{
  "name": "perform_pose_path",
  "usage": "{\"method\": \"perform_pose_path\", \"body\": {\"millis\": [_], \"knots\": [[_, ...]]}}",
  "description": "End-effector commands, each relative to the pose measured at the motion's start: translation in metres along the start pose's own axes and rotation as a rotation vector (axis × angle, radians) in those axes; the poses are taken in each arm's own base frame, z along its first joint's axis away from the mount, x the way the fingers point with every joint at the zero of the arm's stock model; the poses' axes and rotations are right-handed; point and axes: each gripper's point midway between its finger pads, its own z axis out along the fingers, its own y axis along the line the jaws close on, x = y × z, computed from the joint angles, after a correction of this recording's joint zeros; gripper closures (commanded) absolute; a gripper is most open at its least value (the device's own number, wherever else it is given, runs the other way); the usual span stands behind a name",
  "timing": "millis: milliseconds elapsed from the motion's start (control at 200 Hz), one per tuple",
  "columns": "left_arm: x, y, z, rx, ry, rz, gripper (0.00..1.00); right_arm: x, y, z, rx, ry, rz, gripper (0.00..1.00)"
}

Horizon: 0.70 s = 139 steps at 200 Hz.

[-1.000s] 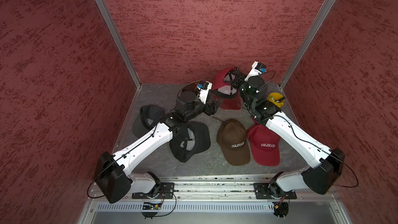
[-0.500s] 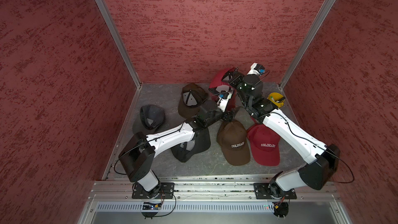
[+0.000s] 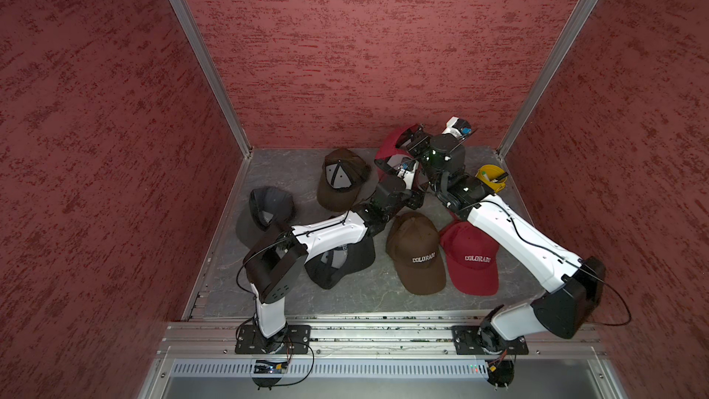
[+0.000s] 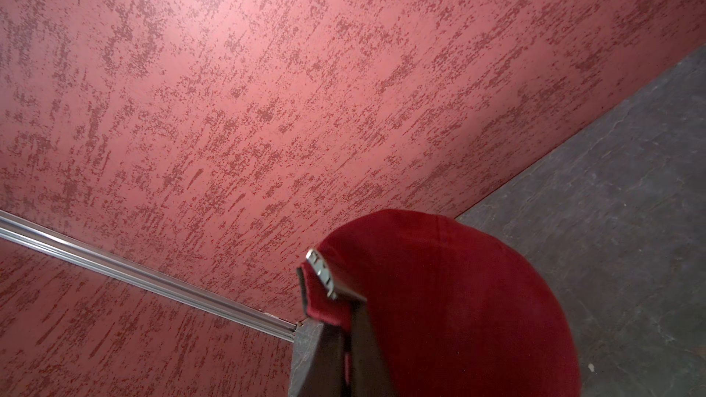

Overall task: Open the adjustable buckle of the baseball cap
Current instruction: Place the baseball cap at the center of the board.

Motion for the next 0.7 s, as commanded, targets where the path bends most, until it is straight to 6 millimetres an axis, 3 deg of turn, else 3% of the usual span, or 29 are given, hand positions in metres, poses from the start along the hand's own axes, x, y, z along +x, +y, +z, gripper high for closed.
{"method": "perform_pose_path", "body": {"millis": [0, 210, 381, 486, 531, 596, 691], "knots": [[0.001, 0.004, 0.003, -0.006, 0.016, -0.022, 0.42, -0.011, 0.007, -0.010, -0.015, -0.028, 0.019, 1.00], [0.000, 0.012, -0.005, 0.025, 0.039, -0.058, 0.83, -0.006, 0.007, -0.008, -0.028, -0.013, 0.008, 1.00], [-0.007, 0.007, -0.014, 0.106, 0.048, -0.079, 1.00, -0.004, 0.003, -0.003, -0.034, -0.009, -0.013, 1.00], [-0.008, 0.004, -0.017, 0.171, 0.080, -0.118, 1.00, -0.010, -0.003, 0.000, -0.035, -0.020, -0.045, 0.85], [-0.008, 0.004, -0.018, 0.203, 0.098, -0.154, 1.00, -0.012, -0.007, 0.003, -0.038, -0.024, -0.067, 0.73], [-0.010, 0.008, -0.018, 0.256, 0.127, -0.227, 1.00, -0.031, -0.007, -0.009, -0.077, -0.059, -0.077, 0.58], [-0.012, 0.014, -0.013, 0.333, 0.166, -0.328, 1.00, -0.053, -0.022, -0.018, -0.087, -0.103, -0.077, 0.46]]}}
